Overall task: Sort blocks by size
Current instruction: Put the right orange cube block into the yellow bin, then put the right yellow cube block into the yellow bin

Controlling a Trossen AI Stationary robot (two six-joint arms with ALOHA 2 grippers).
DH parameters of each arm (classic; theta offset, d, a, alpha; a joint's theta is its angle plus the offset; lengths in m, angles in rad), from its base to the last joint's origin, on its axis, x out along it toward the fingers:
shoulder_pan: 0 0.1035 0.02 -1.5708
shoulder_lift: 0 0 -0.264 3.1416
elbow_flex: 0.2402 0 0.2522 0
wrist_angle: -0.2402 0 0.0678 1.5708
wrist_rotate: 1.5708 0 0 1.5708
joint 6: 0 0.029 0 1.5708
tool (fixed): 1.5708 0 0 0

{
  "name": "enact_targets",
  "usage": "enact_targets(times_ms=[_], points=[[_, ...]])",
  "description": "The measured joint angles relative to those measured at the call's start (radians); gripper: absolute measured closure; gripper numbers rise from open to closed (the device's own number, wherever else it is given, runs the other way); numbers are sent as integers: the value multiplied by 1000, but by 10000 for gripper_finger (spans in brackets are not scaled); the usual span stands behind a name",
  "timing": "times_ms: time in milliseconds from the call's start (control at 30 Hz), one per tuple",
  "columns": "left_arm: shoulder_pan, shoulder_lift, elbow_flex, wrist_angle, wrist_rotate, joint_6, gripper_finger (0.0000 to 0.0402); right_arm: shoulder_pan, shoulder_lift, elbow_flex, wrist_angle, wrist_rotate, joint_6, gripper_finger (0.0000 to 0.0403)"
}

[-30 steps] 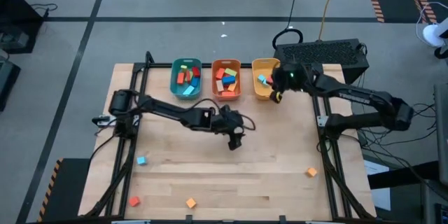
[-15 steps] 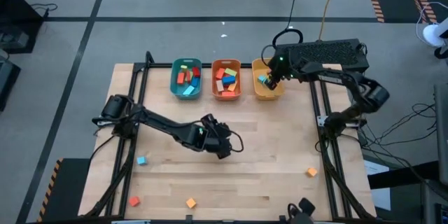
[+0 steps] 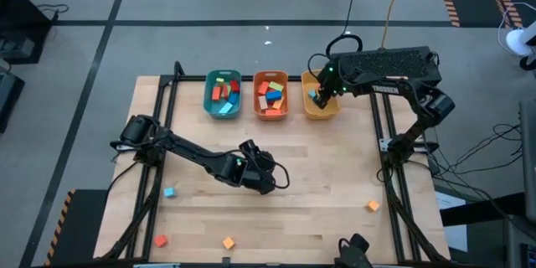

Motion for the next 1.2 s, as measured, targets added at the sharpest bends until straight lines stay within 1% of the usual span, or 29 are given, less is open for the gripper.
enact_targets(times_ms=[233,333,500,633,767,933,1200], points=[[2,0,0,0,-15,1,104,0,11,0,0,4,8,223],[2,0,0,0,-21,1,104,0,11,0,4,5,8,214],[2,0,0,0,-22,1,104,-1,6,0,11,6,-3,214],[2,0,0,0,-23,1,104,-1,-35,13,-21,8,-28,217],[8,0,0,0,-27,2,104,0,-107,66,-136,8,-30,217],[28,0,0,0,-27,2,104,17,-186,130,-389,3,3,218],[30,2,0,5,-28,8,104,116,-255,142,-751,0,80,218]])
